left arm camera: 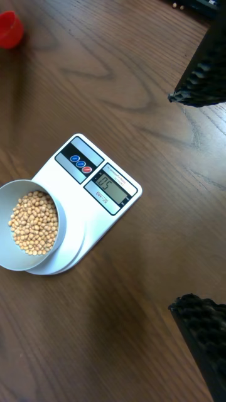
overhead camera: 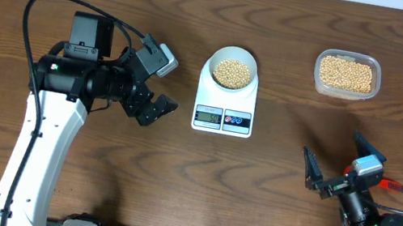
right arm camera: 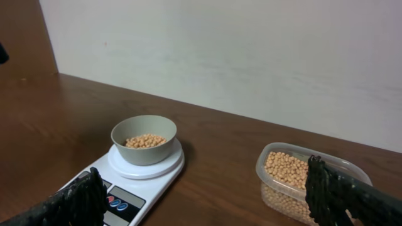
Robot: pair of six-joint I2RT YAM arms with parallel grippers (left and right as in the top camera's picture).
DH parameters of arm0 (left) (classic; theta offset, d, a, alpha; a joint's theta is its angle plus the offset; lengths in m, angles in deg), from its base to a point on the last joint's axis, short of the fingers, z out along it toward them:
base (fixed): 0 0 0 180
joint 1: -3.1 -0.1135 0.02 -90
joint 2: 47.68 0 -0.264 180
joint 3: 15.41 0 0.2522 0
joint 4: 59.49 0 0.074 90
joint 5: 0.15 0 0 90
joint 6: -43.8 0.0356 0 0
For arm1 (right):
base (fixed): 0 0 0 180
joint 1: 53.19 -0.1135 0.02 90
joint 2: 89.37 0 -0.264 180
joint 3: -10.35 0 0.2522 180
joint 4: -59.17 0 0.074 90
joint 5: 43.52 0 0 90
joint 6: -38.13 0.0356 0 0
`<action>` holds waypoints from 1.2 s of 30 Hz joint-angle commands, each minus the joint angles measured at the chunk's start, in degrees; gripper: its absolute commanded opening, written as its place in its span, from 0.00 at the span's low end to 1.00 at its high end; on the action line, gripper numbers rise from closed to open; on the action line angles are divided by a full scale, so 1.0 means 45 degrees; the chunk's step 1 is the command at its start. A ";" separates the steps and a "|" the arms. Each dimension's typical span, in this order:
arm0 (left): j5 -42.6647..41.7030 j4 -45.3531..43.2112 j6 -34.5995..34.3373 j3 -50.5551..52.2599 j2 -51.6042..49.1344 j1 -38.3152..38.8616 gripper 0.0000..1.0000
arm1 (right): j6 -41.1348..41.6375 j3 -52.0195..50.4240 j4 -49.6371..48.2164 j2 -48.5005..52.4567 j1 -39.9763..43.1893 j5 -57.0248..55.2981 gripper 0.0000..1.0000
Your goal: Scoop item into bowl and weigh 50g on scale
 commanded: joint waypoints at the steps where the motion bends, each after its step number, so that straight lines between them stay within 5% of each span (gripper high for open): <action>1: 0.0063 0.0029 -0.0019 -0.0359 0.0112 -0.0053 0.98 | 0.0107 -0.0010 0.0058 -0.0102 -0.0209 0.0175 0.99; 12: 0.0063 0.0029 -0.0019 -0.0359 0.0112 -0.0053 0.98 | -0.0515 -0.0015 0.1175 -0.1307 -0.0500 -0.0039 0.99; 24: 0.0063 0.0029 -0.0024 -0.0359 0.0112 -0.0053 0.98 | -0.0573 -0.0117 0.2001 -0.2404 -0.3759 -0.6547 0.99; 36: 0.0063 0.0029 -0.0019 -0.0359 0.0112 -0.0053 0.98 | -0.0661 -0.1248 0.2074 -0.4090 -0.2696 -0.6509 0.99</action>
